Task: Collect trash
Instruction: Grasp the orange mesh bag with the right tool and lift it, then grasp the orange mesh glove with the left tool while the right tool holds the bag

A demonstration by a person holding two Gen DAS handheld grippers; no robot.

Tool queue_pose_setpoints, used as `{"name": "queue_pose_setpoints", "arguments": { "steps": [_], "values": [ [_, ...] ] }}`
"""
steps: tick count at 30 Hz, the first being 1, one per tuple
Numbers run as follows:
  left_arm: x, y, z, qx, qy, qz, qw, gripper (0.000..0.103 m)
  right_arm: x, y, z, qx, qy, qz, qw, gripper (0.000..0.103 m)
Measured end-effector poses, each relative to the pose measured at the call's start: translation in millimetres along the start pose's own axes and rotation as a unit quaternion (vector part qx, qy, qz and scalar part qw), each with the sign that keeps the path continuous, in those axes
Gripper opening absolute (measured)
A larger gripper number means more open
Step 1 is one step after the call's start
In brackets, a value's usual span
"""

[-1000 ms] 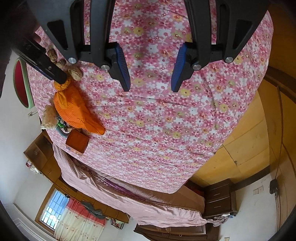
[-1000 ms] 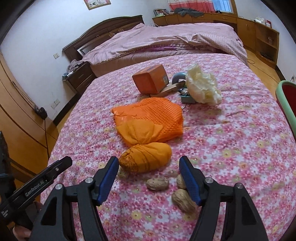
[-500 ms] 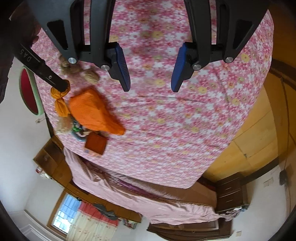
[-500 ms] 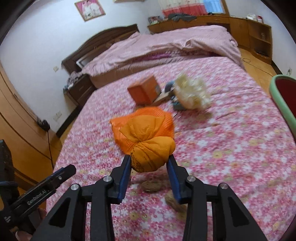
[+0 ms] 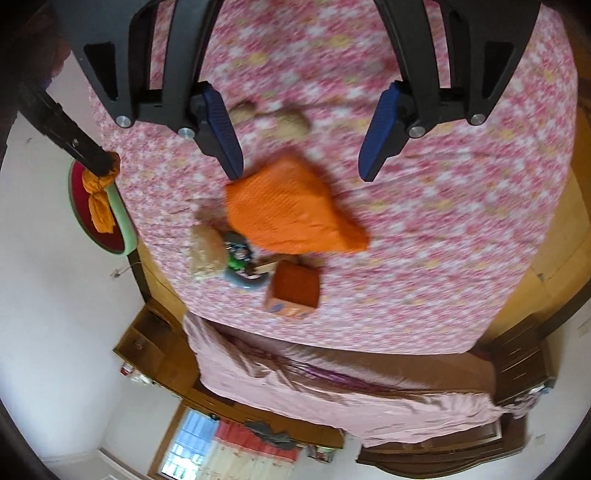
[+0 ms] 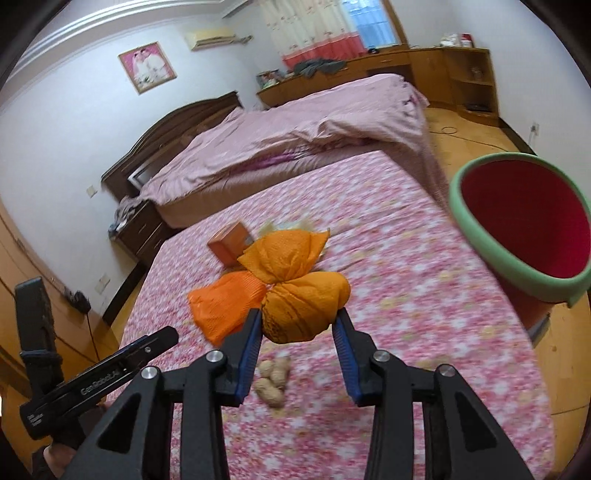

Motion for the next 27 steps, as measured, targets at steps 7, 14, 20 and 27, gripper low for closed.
{"name": "queue_pose_setpoints", "arguments": {
  "steps": [7, 14, 20, 27],
  "values": [
    [17.5, -12.0, -34.1, 0.011, 0.012, -0.015, 0.9998, 0.065, 6.1, -27.7, 10.3, -0.009, -0.005, -0.023, 1.0, 0.042],
    [11.8, -14.0, -70.1, 0.002, 0.058, 0.011, 0.9982, 0.065, 8.7, -48.2, 12.8, -0.011, -0.007, -0.037, 0.999, 0.043],
    [8.5, -24.2, -78.1, 0.016, 0.046, -0.001, 0.9988, 0.073, 9.8, -63.3, 9.1, -0.007, -0.004, -0.052, 0.999, 0.044],
    [6.0, -36.4, -85.1, 0.071, 0.038, -0.043, 0.9959, 0.06, 6.5, -78.0, 9.0, -0.005, -0.001, -0.069, 0.998, 0.044]
  ]
}}
Point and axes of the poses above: each gripper's, at about its wrist camera, not at the fingertips, and z roughly against the way its jaws point, y to its left, x to its top, the point moved 4 cm from there along -z, roughly the way its jaws point, and after that the axes turned 1 degree about x, right-handed, at the moved point
